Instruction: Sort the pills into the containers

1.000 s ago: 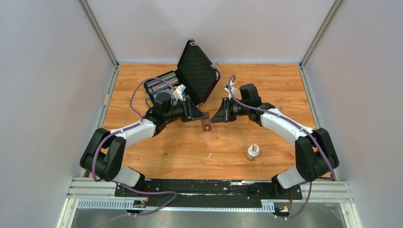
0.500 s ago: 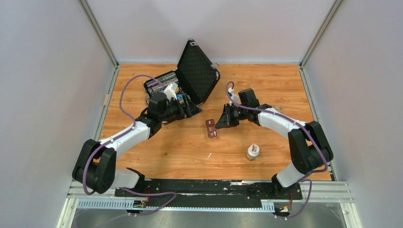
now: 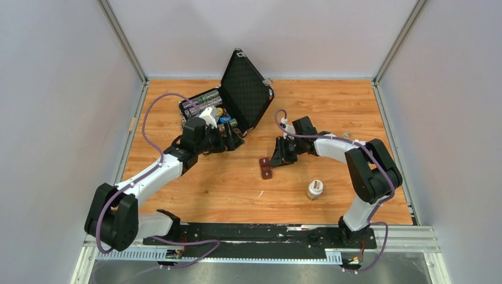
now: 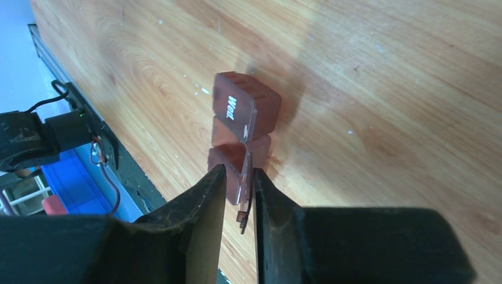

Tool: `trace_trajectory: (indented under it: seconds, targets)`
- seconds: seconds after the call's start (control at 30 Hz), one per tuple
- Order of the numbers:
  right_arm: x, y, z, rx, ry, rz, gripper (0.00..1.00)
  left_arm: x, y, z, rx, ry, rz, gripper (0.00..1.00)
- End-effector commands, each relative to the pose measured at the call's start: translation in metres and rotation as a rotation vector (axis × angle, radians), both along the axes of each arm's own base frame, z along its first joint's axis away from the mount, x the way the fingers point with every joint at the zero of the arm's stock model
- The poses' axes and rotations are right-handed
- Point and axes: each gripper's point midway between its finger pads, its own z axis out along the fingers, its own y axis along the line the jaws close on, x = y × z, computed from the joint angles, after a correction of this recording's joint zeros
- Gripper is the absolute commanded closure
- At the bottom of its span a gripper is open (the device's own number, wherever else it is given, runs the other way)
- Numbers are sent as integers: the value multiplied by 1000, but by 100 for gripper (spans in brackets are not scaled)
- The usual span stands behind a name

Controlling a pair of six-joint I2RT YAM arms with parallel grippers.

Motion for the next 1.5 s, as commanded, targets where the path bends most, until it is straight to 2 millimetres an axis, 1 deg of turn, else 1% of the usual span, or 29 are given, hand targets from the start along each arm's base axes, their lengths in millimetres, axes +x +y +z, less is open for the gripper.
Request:
trace_trajectory:
  seconds: [0.0,0.13,0.2,0.33,0.4,0.43,0.47,0.5,0.53,0.57,0.63,0.7,0.8,0.9,0.97,1.07,1.17,1.3,1.33,1.4,1.47]
  targets:
    - [21,-5,0,-54,-80,-49,71,8,12,22,39,-83,42,0]
    - [31,-14,12,-106,-123,-119,54,7,20,25,74,-93,65,0]
    - [34,-20,23,-130,-144,-156,47,6,24,27,89,-101,74,0]
    - [38,-33,51,-173,-179,-236,37,4,30,34,110,-125,90,0]
    - [38,-46,66,-224,-186,-309,34,2,33,37,117,-134,92,0]
    - [37,-59,71,-283,-178,-376,33,2,33,40,116,-143,92,0]
    - [36,-80,75,-376,-157,-478,32,1,34,41,121,-147,92,0]
    - [30,-103,80,-473,-141,-573,31,0,35,44,122,-155,92,0]
    - [22,-120,85,-542,-138,-619,30,0,37,44,134,-158,91,0]
    - [10,-134,89,-603,-130,-646,28,-1,37,45,136,-163,91,0]
    - [-11,-153,94,-670,-115,-683,21,-2,39,45,151,-169,89,0]
    - [-36,-162,93,-712,-68,-683,14,-3,41,46,164,-181,80,0]
    - [-72,-166,90,-749,-7,-666,9,-4,43,47,178,-191,77,0]
    - [-98,-153,89,-712,29,-627,7,-4,44,46,187,-197,72,0]
    - [-111,-143,89,-678,56,-610,6,-5,43,46,185,-197,70,0]
    - [-124,-143,78,-698,98,-603,5,-5,42,47,177,-193,69,0]
    - [-127,-149,64,-746,108,-605,5,-6,42,47,171,-191,70,0]
    - [-120,-152,46,-785,82,-612,6,-9,42,46,166,-189,68,0]
    - [-116,-151,44,-778,67,-613,7,-10,43,47,165,-192,67,0]
    - [-106,-141,44,-728,39,-603,10,-12,43,47,164,-195,65,0]
    - [-97,-140,45,-720,22,-643,12,-14,44,49,164,-202,62,0]
